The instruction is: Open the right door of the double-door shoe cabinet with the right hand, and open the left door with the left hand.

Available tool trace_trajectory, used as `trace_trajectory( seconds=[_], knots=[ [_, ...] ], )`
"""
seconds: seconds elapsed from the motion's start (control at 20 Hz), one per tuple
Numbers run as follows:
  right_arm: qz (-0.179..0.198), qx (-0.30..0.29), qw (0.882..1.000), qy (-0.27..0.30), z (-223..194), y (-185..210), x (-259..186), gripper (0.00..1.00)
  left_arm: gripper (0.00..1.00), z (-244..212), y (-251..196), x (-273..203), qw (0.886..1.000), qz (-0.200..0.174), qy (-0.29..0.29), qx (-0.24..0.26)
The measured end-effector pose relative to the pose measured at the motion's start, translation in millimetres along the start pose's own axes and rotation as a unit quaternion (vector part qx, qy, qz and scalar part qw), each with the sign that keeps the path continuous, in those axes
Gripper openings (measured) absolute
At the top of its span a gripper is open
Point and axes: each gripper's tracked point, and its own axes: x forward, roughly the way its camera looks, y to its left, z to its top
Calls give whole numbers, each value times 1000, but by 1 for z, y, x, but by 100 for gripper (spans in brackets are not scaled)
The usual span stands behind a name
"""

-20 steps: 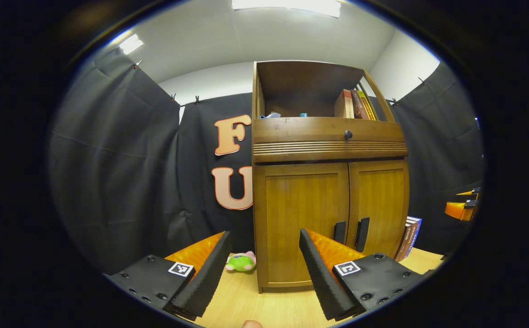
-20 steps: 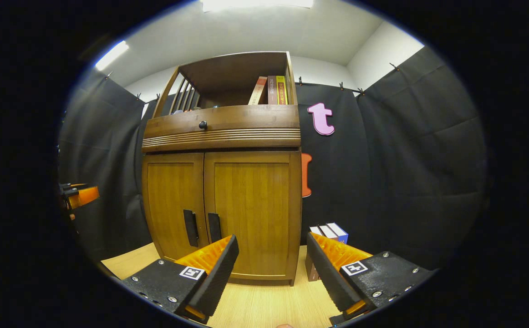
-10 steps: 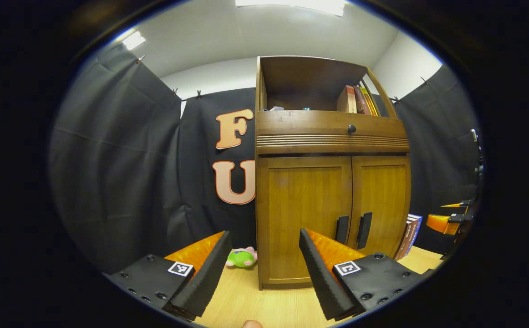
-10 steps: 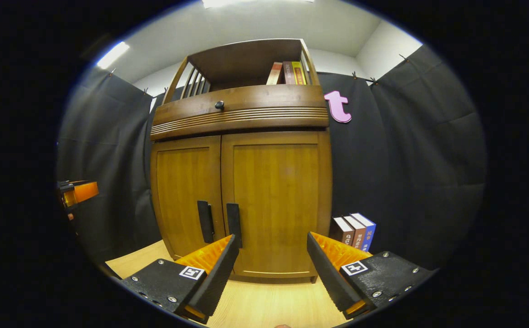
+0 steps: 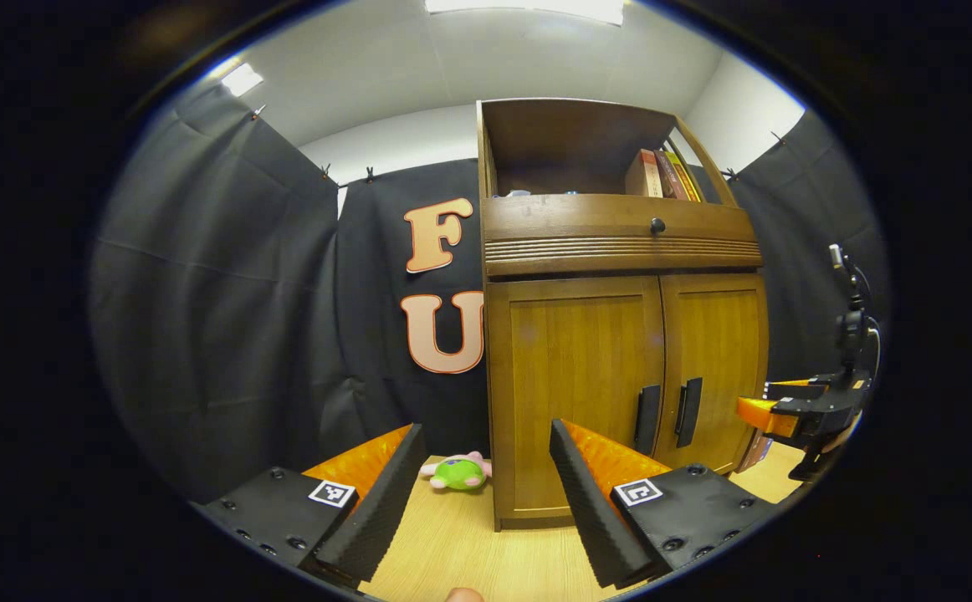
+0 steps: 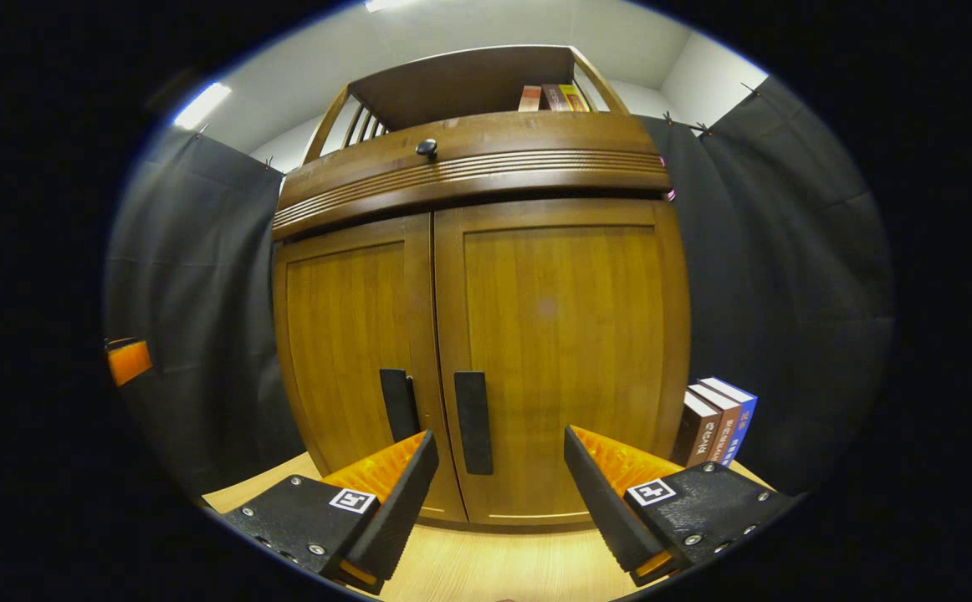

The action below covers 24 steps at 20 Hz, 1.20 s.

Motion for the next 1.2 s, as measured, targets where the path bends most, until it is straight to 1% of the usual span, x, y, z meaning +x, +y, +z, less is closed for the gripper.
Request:
trace_trajectory(
  seconds=[0.05,0.1,0.2,0.3,0.35,0.4,0.45,0.5,0.55,0.6,0.7,0.75,0.85,0.9,0.95,1.0,1.2],
  knots=[
    [-1,-4,1000,2,-2,2,10,94,95,-1,0,1,1000,0,1,0],
    [-6,-8,1000,6,-6,2,21,94,96,-2,2,2,1000,2,1,1],
    [-22,-18,1000,4,-13,-3,44,93,96,-3,3,3,1000,3,2,3],
    [-30,-26,999,1,-16,-2,59,93,96,-3,3,1,1000,2,3,2],
    [-31,-25,999,4,-20,-1,66,100,96,-1,2,1,1000,1,3,3],
    [-25,-21,999,9,-25,3,73,91,96,-2,3,-1,1000,1,3,4],
    [-23,-18,999,14,-28,6,78,89,96,-2,4,-1,1000,1,3,4],
    [-24,-15,999,16,-30,7,83,82,96,-2,5,-2,1000,1,3,4],
    [-25,-13,999,16,-31,9,84,79,96,-1,5,-2,1000,2,2,4],
    [-25,-11,1000,15,-32,10,88,84,96,0,6,-2,1000,2,1,4],
    [-23,-8,1000,16,-32,16,96,57,95,-2,8,-3,1000,3,2,3],
    [-25,-6,999,19,-34,17,98,65,95,-3,9,-2,1000,3,4,2],
    [-29,-5,999,27,-40,16,103,60,95,-6,11,-1,1000,5,9,1],
    [-30,-4,999,32,-43,15,105,53,95,-9,13,-1,1000,7,12,0],
    [-31,-1,999,36,-46,15,107,51,96,-10,16,-1,1000,9,15,-1],
    [-32,3,999,38,-48,14,108,46,96,-12,16,-1,1000,9,17,-1],
    [-31,14,999,42,-52,13,111,38,96,-10,16,-3,1000,8,16,3]
  ],
)
